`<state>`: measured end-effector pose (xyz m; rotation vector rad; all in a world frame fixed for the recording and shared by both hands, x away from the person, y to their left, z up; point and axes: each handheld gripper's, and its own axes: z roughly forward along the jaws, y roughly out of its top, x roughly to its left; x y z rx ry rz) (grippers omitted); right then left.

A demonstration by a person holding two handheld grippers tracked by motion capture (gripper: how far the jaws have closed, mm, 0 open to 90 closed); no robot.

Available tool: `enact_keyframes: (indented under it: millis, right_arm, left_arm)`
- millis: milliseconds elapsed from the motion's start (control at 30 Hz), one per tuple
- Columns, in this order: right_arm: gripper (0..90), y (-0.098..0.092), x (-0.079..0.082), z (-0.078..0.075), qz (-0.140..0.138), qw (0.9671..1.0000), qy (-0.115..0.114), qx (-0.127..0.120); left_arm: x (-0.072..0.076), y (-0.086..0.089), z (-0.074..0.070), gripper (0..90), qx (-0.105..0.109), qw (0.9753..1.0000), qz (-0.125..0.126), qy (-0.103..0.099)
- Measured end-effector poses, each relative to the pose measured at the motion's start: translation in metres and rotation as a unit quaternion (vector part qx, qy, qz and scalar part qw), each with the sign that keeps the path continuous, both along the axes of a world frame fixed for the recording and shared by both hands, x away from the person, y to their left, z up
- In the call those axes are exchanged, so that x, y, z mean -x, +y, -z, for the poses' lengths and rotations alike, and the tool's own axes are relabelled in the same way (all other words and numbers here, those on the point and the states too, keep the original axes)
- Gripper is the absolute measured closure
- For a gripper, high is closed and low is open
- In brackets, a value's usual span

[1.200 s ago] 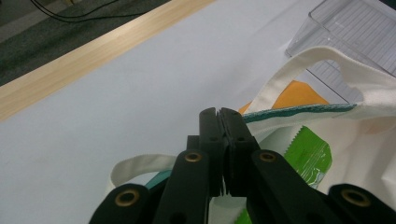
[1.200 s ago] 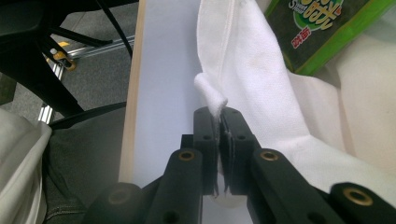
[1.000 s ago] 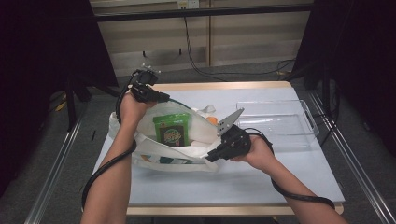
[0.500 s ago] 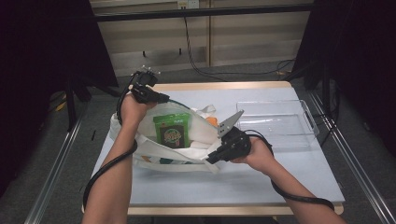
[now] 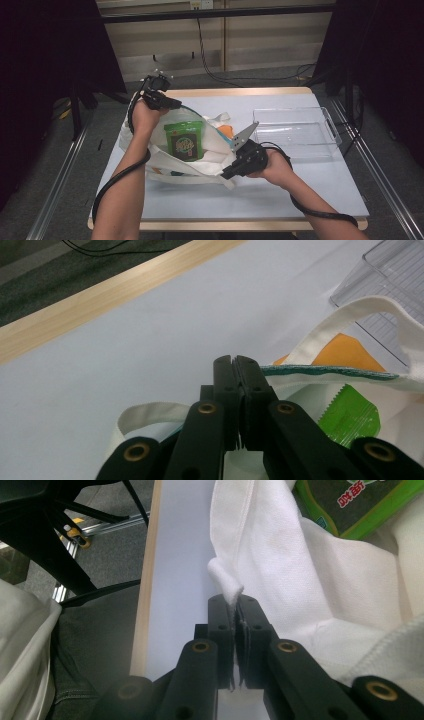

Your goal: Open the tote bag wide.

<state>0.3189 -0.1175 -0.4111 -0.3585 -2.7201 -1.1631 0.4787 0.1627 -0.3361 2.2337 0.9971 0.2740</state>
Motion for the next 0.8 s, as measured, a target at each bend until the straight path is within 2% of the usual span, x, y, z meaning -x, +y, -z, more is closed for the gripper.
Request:
enact_keyframes:
  millis: [67,100,300,367,400,467,500,533,600,733,767,800]
  right_arm:
    - [86.3,-0.0003,0.0006,0.0006,0.0,1.0,0.001,0.001]
    - [86.4,-0.0005,0.0006,0.0011,0.0,1.0,0.002,0.0]
    - [86.4,-0.0001,0.0008,0.0037,-0.004,1.0,0.003,0.001]
    - [86.4,0.0002,0.0013,0.005,-0.005,1.0,0.004,0.003]
    - [86.4,0.0005,0.0016,0.0055,-0.008,0.9999,0.005,0.004]
    - [86.4,0.0015,0.003,0.0065,-0.01,0.9999,0.003,0.007]
    - [86.4,0.0019,0.0032,0.0072,-0.012,0.9999,0.002,0.007]
    - [86.3,0.0021,0.0035,0.0075,-0.011,0.9999,0.0,0.008]
    - [86.3,0.0019,0.0036,0.0072,-0.008,0.9999,0.001,0.007]
    - [86.3,-0.0001,0.0026,0.0038,0.002,1.0,-0.004,0.0]
    - [86.3,-0.0003,0.0023,0.0028,0.004,1.0,-0.005,0.002]
    - [86.2,-0.0003,0.0022,0.0022,0.002,1.0,-0.006,0.002]
  left_arm:
    - [-0.0008,0.0008,0.001,89.0,0.001,1.0,0.0,0.002]
    - [-0.0008,0.0,0.0021,89.0,0.007,0.9999,-0.009,0.003]
    - [-0.0025,0.0007,0.0043,89.0,0.001,1.0,-0.005,0.004]
    - [-0.0023,0.0007,0.0054,88.9,0.004,0.9999,-0.011,0.003]
    - [-0.002,0.0,0.0065,88.9,0.014,0.9997,-0.018,0.003]
    - [-0.0017,-0.0001,0.0069,88.9,0.015,0.9997,-0.017,0.004]
    - [-0.0021,0.001,0.0063,88.9,0.006,0.9999,-0.007,0.006]
    - [-0.0017,0.0009,0.0061,88.8,0.004,0.9999,-0.008,0.006]
    - [-0.0017,0.0018,0.0057,88.4,0.006,1.0,-0.002,0.007]
    - [0.0005,0.004,0.0032,84.7,0.014,0.9999,-0.001,0.008]
    - [0.0015,0.0033,0.0028,81.6,0.021,0.9997,-0.009,0.009]
    - [0.0014,0.0055,0.001,78.7,0.009,0.9999,-0.002,0.011]
